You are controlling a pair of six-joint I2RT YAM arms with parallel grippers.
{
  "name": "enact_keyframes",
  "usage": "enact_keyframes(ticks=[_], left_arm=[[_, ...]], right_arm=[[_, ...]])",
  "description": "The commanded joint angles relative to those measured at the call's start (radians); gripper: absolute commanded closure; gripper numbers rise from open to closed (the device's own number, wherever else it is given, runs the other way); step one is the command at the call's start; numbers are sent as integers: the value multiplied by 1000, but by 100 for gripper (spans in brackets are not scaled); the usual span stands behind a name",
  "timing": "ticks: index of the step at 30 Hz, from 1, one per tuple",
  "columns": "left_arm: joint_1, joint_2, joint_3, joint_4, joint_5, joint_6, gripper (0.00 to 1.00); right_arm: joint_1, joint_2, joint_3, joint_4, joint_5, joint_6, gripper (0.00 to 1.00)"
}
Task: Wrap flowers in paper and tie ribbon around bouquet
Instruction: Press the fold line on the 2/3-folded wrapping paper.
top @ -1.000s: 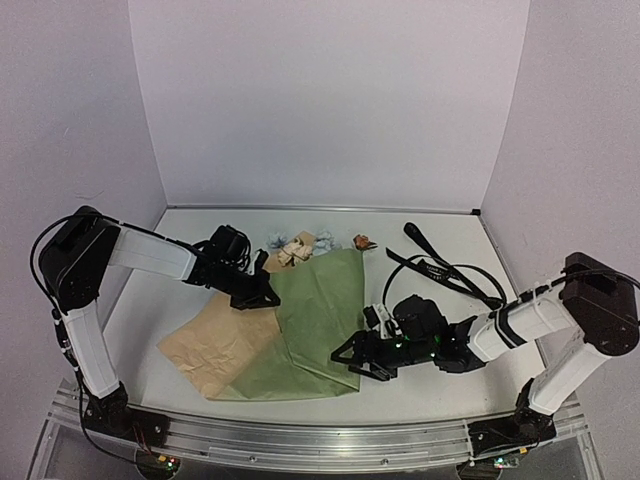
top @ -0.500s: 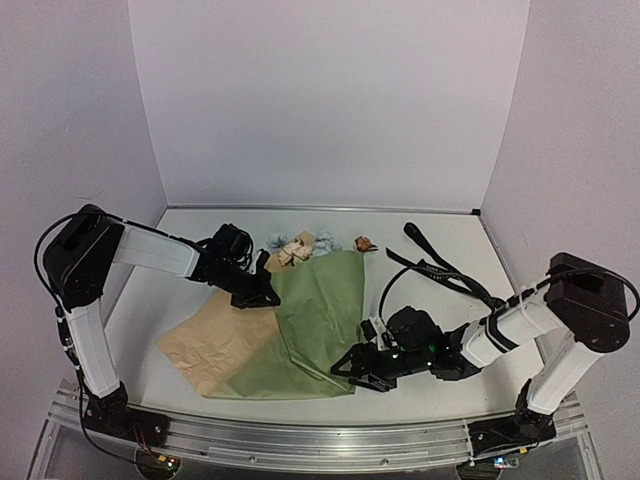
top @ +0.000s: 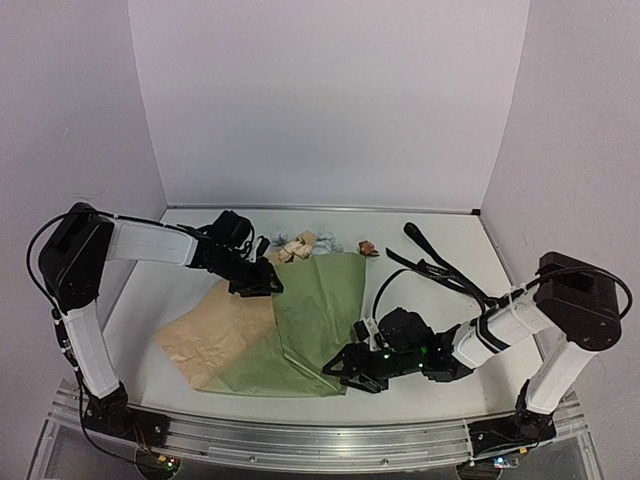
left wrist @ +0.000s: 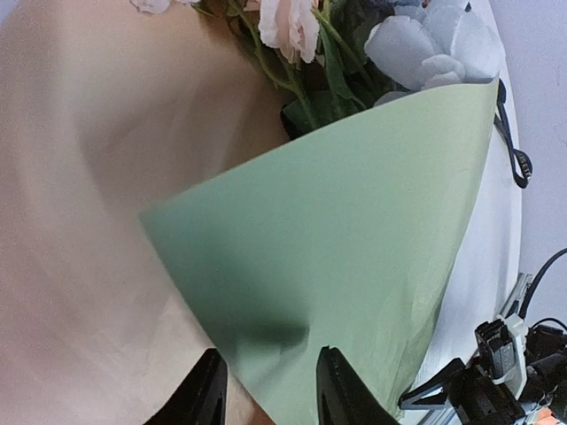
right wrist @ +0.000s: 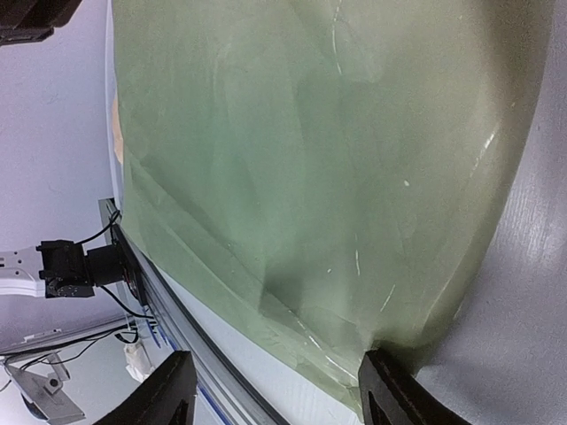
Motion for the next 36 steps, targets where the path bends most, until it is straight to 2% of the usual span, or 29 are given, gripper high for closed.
enact_keyframes(ticks=[1,5,8,14,18,24,30,36], left_arm=[[-11,-168,54,-85,-90,25,60],[-69,-248,37,-122,-141,-2,59],[-132,-266,-10,-77,-83,-47,64],[-215,-216,-174,161,76,-201,80],[-225,-209,-293,338,140,-300,82],[-232,-159,-381,434,159,-353,84],[-232,-108,-395,379,112,-322,84],[-233,-70,-379,243,44,-274,90]], right_arm=[[10,44,19,-71,45,20,35],[15,51,28,-76,51,24,35],[16,51,32,-79,54,26,35],[16,43,29,-83,68,31,35],[19,41,29,-87,85,36,35],[20,42,46,-99,103,41,36],[20,40,60,-102,129,52,35],[8,38,125,-127,119,48,34]])
